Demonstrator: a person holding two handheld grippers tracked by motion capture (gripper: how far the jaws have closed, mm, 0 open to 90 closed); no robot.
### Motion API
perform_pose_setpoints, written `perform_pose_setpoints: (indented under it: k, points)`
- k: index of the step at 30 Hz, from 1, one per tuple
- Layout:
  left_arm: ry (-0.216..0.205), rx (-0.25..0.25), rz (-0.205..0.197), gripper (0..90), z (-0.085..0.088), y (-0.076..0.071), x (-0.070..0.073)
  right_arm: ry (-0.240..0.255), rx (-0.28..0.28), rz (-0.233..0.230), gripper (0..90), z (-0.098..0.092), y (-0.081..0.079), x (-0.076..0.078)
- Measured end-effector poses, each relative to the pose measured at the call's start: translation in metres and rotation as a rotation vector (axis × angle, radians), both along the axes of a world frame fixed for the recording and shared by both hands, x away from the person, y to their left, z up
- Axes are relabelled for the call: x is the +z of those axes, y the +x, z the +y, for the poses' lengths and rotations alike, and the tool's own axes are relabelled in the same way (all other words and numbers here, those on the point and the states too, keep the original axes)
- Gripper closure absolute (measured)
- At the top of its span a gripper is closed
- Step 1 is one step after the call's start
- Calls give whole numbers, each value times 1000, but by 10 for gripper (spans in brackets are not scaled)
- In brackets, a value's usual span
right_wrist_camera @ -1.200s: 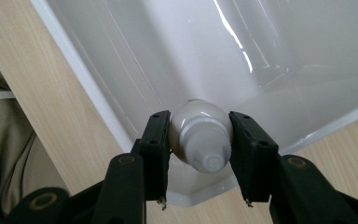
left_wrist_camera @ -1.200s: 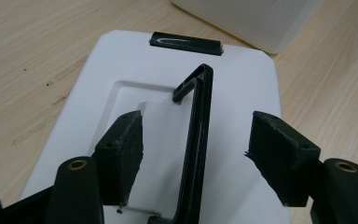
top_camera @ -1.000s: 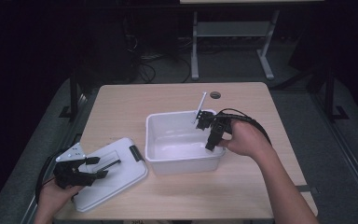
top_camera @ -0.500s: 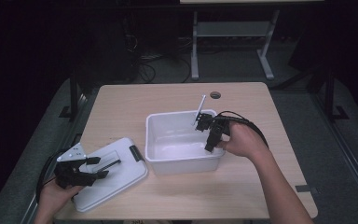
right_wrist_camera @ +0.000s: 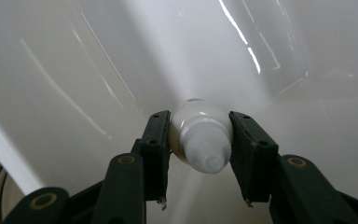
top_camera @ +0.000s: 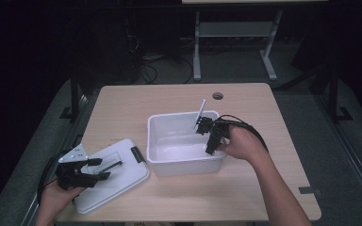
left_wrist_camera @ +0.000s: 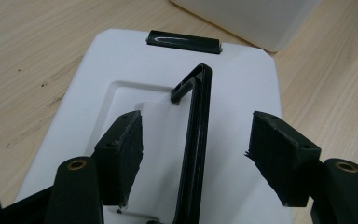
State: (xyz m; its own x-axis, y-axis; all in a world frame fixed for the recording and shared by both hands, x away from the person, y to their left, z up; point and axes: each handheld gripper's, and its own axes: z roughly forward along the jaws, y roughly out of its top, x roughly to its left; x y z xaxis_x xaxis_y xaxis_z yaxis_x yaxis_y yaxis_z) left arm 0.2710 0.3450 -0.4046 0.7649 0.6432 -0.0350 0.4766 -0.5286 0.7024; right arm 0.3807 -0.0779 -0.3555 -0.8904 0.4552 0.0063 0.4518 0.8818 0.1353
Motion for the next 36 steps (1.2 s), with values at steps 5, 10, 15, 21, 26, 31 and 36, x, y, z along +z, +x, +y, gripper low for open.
perform_pose_setpoints:
  k: [5,10,15,21,26,31,36]
  points:
    - [-1,2,-4,341,2,0,1,-9,-1,-2,593,2,0,-2]
    - [-2,5,-4,339,2,0,1,-4,-8,1,591,2,1,-3]
    - [0,8,-5,335,3,0,1,-15,-10,8,590,2,1,-5]
    - [-3,11,-6,333,3,0,1,-9,-10,6,595,3,1,-5]
    - [1,8,-6,333,3,0,1,-7,-10,3,613,2,1,-2]
    - [-1,8,-5,333,3,-1,1,-2,-11,-1,616,1,0,0]
    - [0,5,-2,333,1,0,0,3,-15,-10,608,-2,-3,8]
